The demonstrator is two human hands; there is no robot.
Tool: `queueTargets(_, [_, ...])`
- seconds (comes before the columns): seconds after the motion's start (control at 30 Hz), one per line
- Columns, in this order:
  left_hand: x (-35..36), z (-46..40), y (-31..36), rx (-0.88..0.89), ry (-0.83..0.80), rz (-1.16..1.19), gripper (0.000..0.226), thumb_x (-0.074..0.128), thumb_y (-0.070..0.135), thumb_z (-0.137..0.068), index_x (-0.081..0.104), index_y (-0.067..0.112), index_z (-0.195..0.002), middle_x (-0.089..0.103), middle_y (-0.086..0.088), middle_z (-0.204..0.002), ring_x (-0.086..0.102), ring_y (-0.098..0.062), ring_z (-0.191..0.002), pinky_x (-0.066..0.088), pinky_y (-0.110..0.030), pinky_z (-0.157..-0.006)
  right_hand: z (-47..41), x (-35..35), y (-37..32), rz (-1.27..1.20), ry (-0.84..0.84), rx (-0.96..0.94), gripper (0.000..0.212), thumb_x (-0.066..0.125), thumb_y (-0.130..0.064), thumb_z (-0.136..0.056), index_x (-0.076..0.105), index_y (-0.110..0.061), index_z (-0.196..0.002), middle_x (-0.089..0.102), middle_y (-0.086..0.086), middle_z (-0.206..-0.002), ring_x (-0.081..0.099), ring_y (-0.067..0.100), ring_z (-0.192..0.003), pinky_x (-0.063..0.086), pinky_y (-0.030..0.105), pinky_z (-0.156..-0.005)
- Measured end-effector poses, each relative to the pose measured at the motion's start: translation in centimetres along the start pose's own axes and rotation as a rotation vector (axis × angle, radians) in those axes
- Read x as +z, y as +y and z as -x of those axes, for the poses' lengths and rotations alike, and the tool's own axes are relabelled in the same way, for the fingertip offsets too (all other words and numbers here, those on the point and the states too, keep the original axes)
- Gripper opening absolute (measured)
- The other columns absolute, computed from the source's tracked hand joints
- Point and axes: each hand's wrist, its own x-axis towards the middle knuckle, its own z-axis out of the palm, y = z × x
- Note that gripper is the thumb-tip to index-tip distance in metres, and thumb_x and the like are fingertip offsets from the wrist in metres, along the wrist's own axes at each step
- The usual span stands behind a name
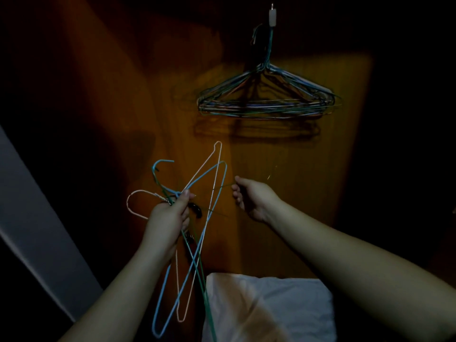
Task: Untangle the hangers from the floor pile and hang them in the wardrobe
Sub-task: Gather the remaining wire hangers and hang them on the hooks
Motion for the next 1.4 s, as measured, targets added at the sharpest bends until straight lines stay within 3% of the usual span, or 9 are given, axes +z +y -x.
queueTargets(0.17, [0.3, -0.6, 0.6, 0.019, 0.008, 0.041, 0.025, 0.054, 0.024, -0.099, 0.065, 0.002, -0.093, 0.033, 0.002, -0.051, 0.027, -0.009, -0.039, 0.02, -0.019, -0.04, 0.0, 1.4, -0.9, 0.003, -0.002, -0.02, 0.017, 0.052, -0.022, -0.1, 0.055, -0.01, -0.089, 0.057, -0.002, -0.061, 0.051, 0.004, -0.043, 0.038, 0.015, -0.039])
queueTargets(0.33, [0.7, -1.0, 1.6, 0.059, 0.029, 0.13, 0.022, 0.056, 0.019, -0.098, 0.06, 0.004, -0.082, 0.036, -0.001, -0.05, 0.028, -0.01, -0.037, 0.02, -0.018, -0.039, 0.0, 2.2, -1.6, 0.102, -0.007, -0.006, 0.032, 0.052, -0.029, -0.1, 0.057, -0.01, -0.075, 0.052, 0.0, -0.057, 0.044, 0.005, -0.041, 0.033, 0.013, -0.037])
queueTargets(0.47, [0.9, -1.0, 2.2, 0.137, 0.088, 0.144, 0.026, 0.056, 0.014, -0.097, 0.056, 0.006, -0.072, 0.036, -0.001, -0.046, 0.029, -0.011, -0.036, 0.02, -0.019, -0.038, 0.5, 2.2, -2.7, 0.249, -0.085, -0.054, 0.028, 0.046, -0.037, -0.102, 0.055, -0.012, -0.099, 0.062, 0.0, -0.07, 0.053, 0.008, -0.052, 0.035, 0.017, -0.042])
queueTargets(0.6, [0.8, -1.0, 3.0, 0.192, 0.113, 0.223, 0.034, 0.052, 0.011, -0.098, 0.057, 0.012, -0.065, 0.033, 0.0, -0.045, 0.027, -0.01, -0.035, 0.018, -0.018, -0.038, 0.0, -0.4, -4.1, 1.003, 0.078, -0.508, 0.036, 0.043, -0.043, -0.101, 0.06, -0.017, -0.084, 0.057, -0.003, -0.061, 0.055, 0.016, -0.057, 0.038, 0.029, -0.052])
queueTargets(0.67, [0.6, -0.9, 3.4, 0.205, 0.112, 0.26, 0.033, 0.052, 0.011, -0.099, 0.058, 0.012, -0.067, 0.033, 0.001, -0.045, 0.027, -0.009, -0.035, 0.018, -0.018, -0.039, -0.7, -2.4, -4.5, 1.022, 0.228, -0.709, 0.028, 0.049, -0.038, -0.1, 0.058, -0.018, -0.082, 0.055, -0.003, -0.065, 0.055, 0.015, -0.061, 0.042, 0.032, -0.055])
queueTargets(0.73, [0.6, -0.9, 3.6, 0.214, 0.112, 0.275, 0.027, 0.05, 0.013, -0.099, 0.055, 0.007, -0.074, 0.033, 0.002, -0.045, 0.026, -0.008, -0.034, 0.018, -0.019, -0.039, -1.6, -4.2, -5.3, 0.984, 0.331, -0.789, 0.023, 0.052, -0.039, -0.098, 0.059, -0.017, -0.098, 0.061, -0.002, -0.086, 0.059, 0.015, -0.084, 0.051, 0.033, -0.072])
queueTargets(0.83, [1.2, -0.9, 3.8, 0.235, 0.109, 0.277, 0.025, 0.049, 0.014, -0.1, 0.054, 0.005, -0.077, 0.033, 0.002, -0.045, 0.026, -0.007, -0.034, 0.018, -0.019, -0.039, -2.8, -5.2, -7.0, 1.022, 0.331, -0.629, 0.041, 0.045, -0.048, -0.099, 0.054, -0.017, -0.124, 0.061, 0.0, -0.113, 0.056, 0.019, -0.109, 0.046, 0.044, -0.097])
queueTargets(1.1, [3.3, -1.6, 4.7, 0.245, 0.192, 0.233, 0.022, 0.053, 0.019, -0.099, 0.059, 0.005, -0.083, 0.037, 0.002, -0.048, 0.029, -0.008, -0.036, 0.021, -0.019, -0.039, -3.9, -6.1, -10.3, 0.805, 0.172, -0.605, 0.027, 0.046, -0.038, -0.101, 0.059, -0.017, -0.112, 0.06, -0.005, -0.078, 0.054, 0.012, -0.068, 0.038, 0.023, -0.057])
queueTargets(1.4, [4.9, -2.4, 8.3, 0.191, 0.209, 0.08, 0.013, 0.052, 0.017, -0.1, 0.06, 0.01, -0.092, 0.042, 0.002, -0.055, 0.034, -0.009, -0.04, 0.026, -0.023, -0.043, -3.1, -9.7, -19.8, 0.812, 0.358, -0.839, 0.029, 0.043, -0.038, -0.102, 0.063, -0.018, -0.1, 0.064, -0.002, -0.079, 0.057, 0.013, -0.067, 0.045, 0.031, -0.06])
